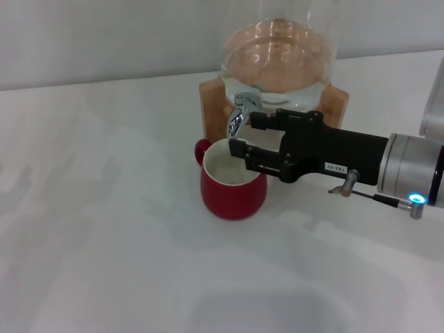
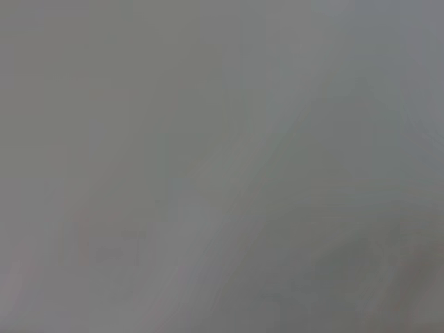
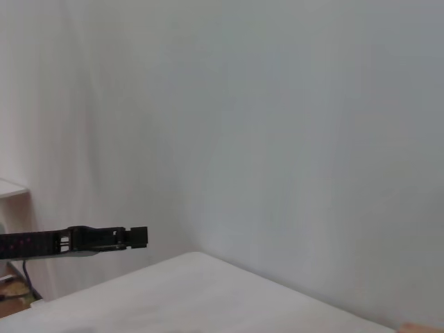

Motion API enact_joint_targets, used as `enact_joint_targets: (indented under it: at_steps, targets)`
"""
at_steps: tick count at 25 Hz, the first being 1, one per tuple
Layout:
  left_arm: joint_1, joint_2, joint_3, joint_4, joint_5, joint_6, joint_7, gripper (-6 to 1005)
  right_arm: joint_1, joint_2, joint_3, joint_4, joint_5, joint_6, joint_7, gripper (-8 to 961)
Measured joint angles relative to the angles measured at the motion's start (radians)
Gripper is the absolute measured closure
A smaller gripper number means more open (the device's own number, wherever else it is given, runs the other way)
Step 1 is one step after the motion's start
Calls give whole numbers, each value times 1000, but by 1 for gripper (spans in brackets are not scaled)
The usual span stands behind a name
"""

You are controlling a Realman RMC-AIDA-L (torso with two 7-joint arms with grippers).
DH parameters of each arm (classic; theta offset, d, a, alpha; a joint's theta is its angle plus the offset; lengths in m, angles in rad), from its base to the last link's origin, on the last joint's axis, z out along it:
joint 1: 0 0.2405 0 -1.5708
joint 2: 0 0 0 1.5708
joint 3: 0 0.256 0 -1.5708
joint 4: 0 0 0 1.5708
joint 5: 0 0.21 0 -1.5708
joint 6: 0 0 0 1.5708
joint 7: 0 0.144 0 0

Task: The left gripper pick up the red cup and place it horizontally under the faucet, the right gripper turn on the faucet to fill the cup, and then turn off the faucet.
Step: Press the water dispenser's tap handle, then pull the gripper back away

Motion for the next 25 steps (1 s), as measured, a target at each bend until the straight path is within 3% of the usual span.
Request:
enact_joint_targets:
  at_steps: [25]
  targets:
    - [2,-1,-1,1,1,-3,0,373,-10,3,27,0,1,-17,-9,322]
